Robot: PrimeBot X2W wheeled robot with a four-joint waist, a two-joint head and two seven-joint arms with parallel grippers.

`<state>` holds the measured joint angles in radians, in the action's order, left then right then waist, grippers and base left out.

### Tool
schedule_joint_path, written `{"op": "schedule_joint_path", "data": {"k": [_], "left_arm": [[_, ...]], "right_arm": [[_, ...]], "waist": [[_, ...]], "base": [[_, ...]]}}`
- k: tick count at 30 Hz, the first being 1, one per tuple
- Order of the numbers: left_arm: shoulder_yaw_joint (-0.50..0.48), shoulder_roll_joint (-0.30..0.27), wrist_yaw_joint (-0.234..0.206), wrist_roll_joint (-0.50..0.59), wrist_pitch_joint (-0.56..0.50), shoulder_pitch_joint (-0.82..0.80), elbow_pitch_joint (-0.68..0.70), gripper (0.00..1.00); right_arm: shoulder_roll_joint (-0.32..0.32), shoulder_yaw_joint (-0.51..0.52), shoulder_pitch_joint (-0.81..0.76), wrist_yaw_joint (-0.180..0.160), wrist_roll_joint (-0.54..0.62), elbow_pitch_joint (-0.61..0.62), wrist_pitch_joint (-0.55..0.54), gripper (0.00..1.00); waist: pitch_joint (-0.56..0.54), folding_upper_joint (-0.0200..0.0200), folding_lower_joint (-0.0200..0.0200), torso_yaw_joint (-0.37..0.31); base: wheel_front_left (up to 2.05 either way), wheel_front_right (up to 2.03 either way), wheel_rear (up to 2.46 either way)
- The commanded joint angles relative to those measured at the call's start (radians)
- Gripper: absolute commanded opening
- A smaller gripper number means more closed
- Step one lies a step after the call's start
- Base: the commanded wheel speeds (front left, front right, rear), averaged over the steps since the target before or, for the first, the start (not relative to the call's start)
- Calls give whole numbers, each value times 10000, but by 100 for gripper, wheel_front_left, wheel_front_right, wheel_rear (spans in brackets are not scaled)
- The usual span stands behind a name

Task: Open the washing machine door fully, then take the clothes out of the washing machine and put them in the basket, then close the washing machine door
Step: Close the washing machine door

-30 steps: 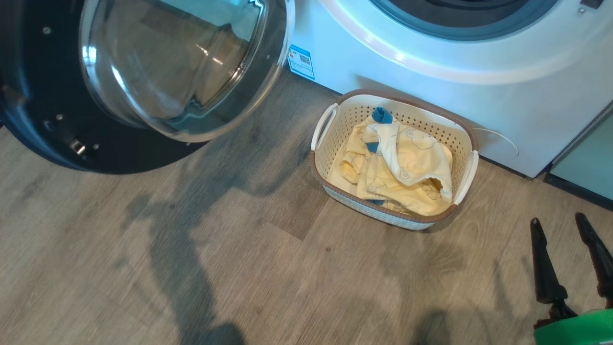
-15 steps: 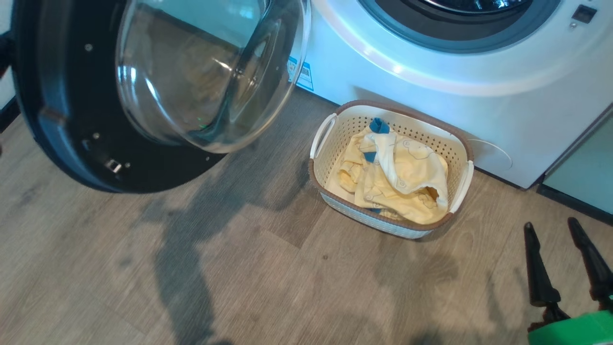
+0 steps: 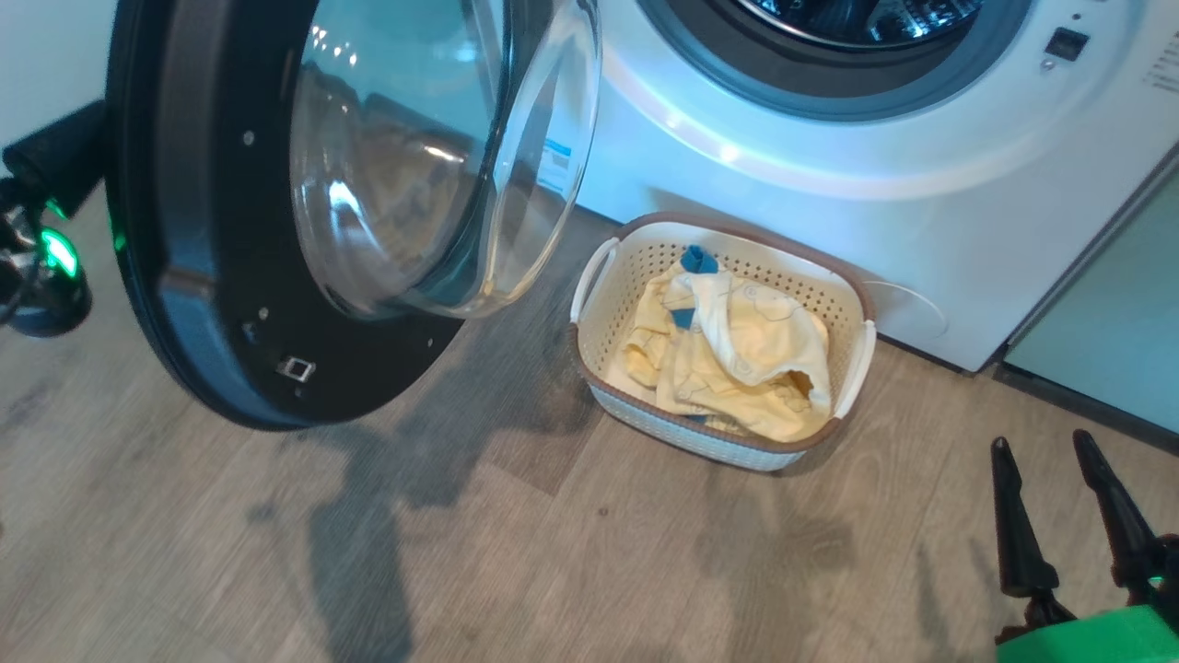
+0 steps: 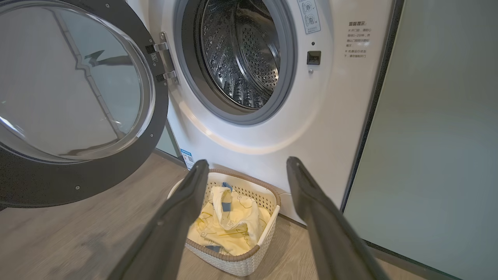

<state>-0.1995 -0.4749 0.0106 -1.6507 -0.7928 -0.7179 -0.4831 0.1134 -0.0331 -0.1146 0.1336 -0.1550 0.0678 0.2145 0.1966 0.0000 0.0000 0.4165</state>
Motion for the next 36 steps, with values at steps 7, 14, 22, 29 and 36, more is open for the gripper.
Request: {"op": "schedule_joint_path", "data": {"k": [7, 14, 22, 29, 36], "left_arm": [[-253, -308, 304, -248, -670, 557, 779, 0], [-95, 57, 483, -439, -1014, 985, 1152, 0], [-18, 410, 329, -583, -1105, 1281, 1786, 0], [61, 588, 127, -660, -1193, 1418, 2502, 0], [37, 807, -23, -800, -1175, 1436, 3008, 0]], "right_arm": [[-244, -250, 423, -29, -86, -53, 344, 100], [-397, -267, 476, -29, -117, -190, 435, 100], [-520, -302, 661, -29, -196, -273, 467, 100], [-588, -242, 802, -29, -273, -153, 471, 100], [-624, -264, 1150, -29, -373, -49, 472, 100]], "waist": [[-433, 0, 0, -465], [-596, 0, 0, -815], [-549, 0, 0, -1493], [-344, 0, 0, -2085], [58, 0, 0, -2872]], "base": [[0, 0, 0], [0, 0, 0], [0, 0, 0], [0, 0, 0], [0, 0, 0]]}}
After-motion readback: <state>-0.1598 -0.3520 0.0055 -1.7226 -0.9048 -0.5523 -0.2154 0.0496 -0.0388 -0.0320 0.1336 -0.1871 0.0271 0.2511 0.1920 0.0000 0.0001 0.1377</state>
